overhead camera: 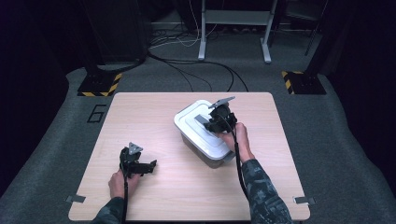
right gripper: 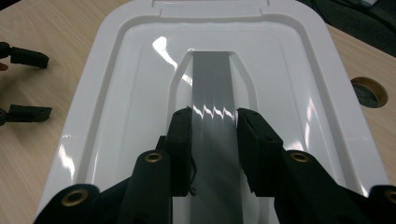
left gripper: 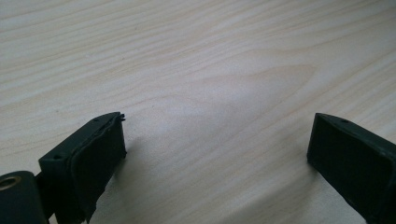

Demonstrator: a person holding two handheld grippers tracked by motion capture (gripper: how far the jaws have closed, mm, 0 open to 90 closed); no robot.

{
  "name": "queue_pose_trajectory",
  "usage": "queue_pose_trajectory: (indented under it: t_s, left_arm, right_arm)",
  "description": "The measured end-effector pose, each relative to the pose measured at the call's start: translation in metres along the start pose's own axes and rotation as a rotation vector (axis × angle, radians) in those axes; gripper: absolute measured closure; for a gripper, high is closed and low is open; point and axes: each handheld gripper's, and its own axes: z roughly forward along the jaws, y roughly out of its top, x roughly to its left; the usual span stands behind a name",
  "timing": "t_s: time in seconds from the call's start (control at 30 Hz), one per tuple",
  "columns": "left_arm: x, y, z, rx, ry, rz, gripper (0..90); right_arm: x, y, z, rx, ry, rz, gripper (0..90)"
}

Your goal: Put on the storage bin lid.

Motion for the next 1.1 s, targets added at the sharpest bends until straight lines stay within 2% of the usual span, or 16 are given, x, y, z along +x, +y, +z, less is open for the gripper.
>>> queue_pose_trajectory:
  t_s: [0.07, 0.1, 0.13, 0.27, 0.37, 0.4, 0.47, 0.5, 0.6, 0.7, 1.1]
  left_arm:
    - [0.000, 0.000, 0.000, 0.000, 0.000, 0.000, 4.0]
    - [0.000, 0.000, 0.000, 0.001, -0.001, 0.000, 4.0]
    - [0.000, 0.000, 0.000, 0.001, -0.001, -0.001, 4.0]
    - [0.000, 0.000, 0.000, 0.005, 0.000, 0.003, 4.0]
    - [0.000, 0.000, 0.000, 0.005, 0.000, 0.003, 4.0]
    - [0.000, 0.000, 0.000, 0.005, 0.000, 0.003, 4.0]
    - [0.000, 0.000, 0.000, 0.005, 0.000, 0.003, 4.0]
    - [0.000, 0.000, 0.000, 0.005, 0.000, 0.003, 4.0]
    - [0.000, 0.000, 0.000, -0.001, 0.000, 0.001, 4.0]
    - [0.000, 0.000, 0.001, -0.009, 0.002, -0.007, 4.0]
    - [-0.001, 0.000, 0.001, -0.009, 0.002, -0.008, 4.0]
  right_arm:
    - [0.000, 0.000, 0.000, -0.002, 0.005, -0.008, 66.1]
    - [-0.001, 0.000, -0.001, -0.007, 0.015, -0.006, 62.9]
    - [-0.002, -0.001, -0.001, -0.014, 0.027, -0.005, 55.1]
    - [-0.003, -0.002, -0.008, -0.067, 0.022, 0.005, 35.4]
    - [-0.006, -0.004, -0.016, -0.075, 0.014, 0.001, 16.7]
    - [-0.006, -0.005, -0.019, -0.081, 0.019, 0.016, 13.1]
    - [-0.007, -0.008, -0.024, -0.089, 0.023, 0.011, 9.2]
    - [-0.007, -0.010, -0.028, -0.093, 0.011, 0.011, 6.2]
    - [-0.009, -0.015, -0.037, -0.105, -0.011, 0.008, 3.2]
    - [-0.011, -0.021, -0.048, -0.116, -0.025, 0.025, 2.2]
    - [-0.022, -0.058, -0.090, -0.164, -0.084, 0.054, 2.1]
